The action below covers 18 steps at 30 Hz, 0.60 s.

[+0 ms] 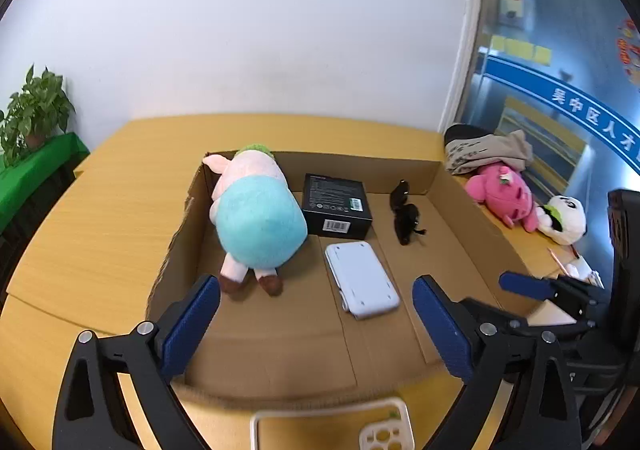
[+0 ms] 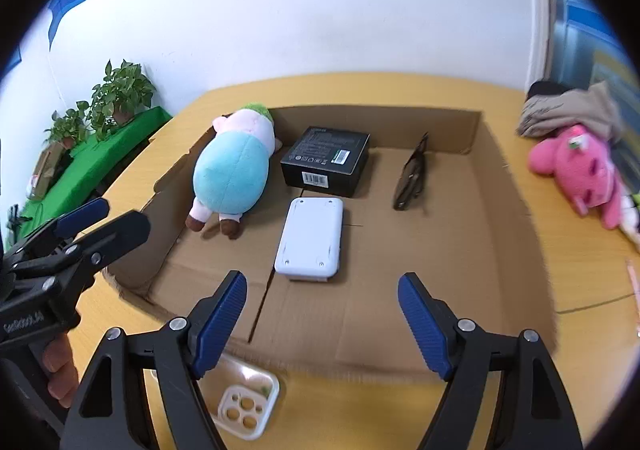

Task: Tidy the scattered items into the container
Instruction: 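Open both grippers to release the white case and withdraw, then move both grippers to the clear white-framed phone case and close on its rim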

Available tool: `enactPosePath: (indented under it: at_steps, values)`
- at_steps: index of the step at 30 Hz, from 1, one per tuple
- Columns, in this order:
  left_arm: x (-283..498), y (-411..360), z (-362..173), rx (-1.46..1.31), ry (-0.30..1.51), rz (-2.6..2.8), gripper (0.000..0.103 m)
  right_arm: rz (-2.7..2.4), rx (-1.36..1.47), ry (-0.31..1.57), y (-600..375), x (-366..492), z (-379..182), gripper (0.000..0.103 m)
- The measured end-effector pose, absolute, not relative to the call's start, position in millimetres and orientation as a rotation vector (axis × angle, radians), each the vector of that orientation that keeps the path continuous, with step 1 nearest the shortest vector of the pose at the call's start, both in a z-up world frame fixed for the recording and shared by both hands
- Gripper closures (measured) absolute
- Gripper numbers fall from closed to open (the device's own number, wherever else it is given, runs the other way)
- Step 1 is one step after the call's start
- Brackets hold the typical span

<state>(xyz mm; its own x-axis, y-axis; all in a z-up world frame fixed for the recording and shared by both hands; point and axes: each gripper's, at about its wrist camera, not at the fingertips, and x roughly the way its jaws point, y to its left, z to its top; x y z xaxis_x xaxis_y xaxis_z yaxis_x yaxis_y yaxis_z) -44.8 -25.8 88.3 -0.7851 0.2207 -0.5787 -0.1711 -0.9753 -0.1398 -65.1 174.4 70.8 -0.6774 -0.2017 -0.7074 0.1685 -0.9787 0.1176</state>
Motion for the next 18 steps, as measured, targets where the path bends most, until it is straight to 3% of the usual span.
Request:
enactPosePath:
  at_steps: [18]
  values:
    - [18, -20, 91, -0.82, -0.048, 2.805, 0.004, -2.815, 1.031, -0.015, 173, 9, 77, 0.025]
